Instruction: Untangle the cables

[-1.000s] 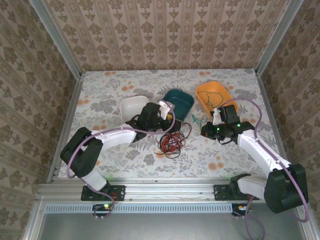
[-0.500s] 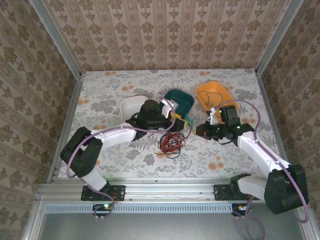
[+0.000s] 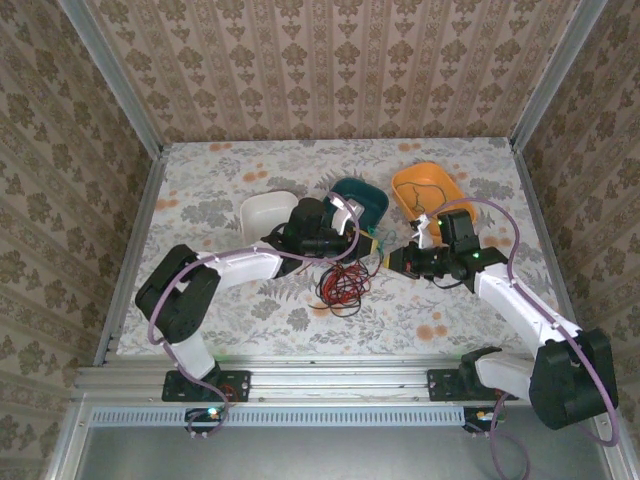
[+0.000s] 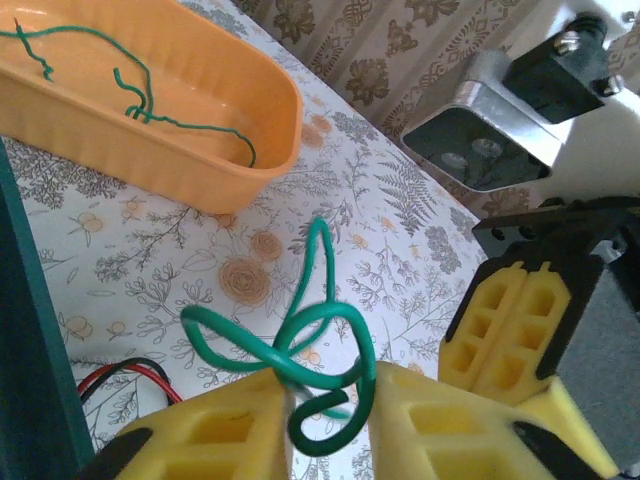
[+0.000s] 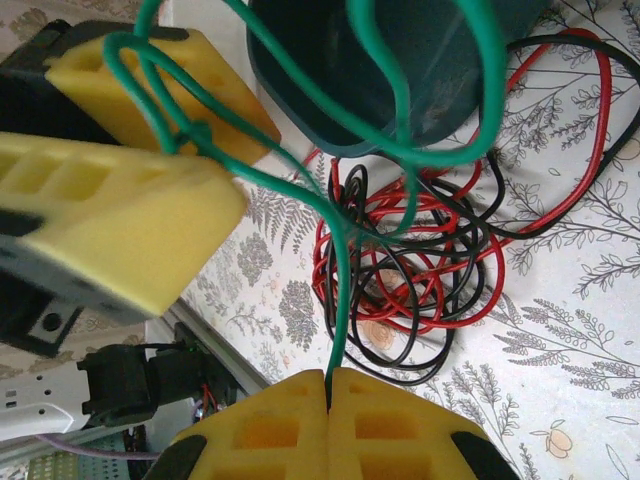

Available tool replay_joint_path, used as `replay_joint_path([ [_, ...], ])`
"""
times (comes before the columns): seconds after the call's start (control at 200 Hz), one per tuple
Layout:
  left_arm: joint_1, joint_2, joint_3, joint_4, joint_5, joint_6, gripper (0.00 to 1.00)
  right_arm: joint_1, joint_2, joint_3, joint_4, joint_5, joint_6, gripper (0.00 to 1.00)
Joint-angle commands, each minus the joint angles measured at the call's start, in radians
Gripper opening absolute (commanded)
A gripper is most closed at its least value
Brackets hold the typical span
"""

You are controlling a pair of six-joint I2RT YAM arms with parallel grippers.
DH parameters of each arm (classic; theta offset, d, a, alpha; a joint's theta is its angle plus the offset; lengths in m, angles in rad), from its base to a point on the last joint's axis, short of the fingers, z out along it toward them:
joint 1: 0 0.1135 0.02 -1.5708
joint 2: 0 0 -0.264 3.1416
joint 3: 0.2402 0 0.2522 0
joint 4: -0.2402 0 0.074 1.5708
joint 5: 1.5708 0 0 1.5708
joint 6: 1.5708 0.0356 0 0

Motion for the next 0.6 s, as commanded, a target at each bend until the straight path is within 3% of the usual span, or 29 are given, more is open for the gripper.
replay_joint_path([
  [0.0, -0.003, -0.001, 0.024, 0.000, -0.029, 0.004, 0.12, 0.005, -0.035, -0.003, -0.008, -0.024, 0.006, 0.00],
  [0.135, 0.010, -0.017, 0.002, -0.030, -0.059, 0.017, 0.00, -0.009, -0.076, 0.018, -0.088, 0.098, -0.023, 0.00],
  [0.31, 0.019, -0.051, -0.032, -0.073, -0.053, 0.046, 0.00, -0.097, -0.158, 0.029, -0.107, 0.249, 0.022, 0.00],
  [0.595, 0.028, -0.112, -0.078, -0.116, 0.071, 0.089, 0.00, -0.159, -0.242, 0.039, -0.133, 0.500, 0.056, 0.00],
])
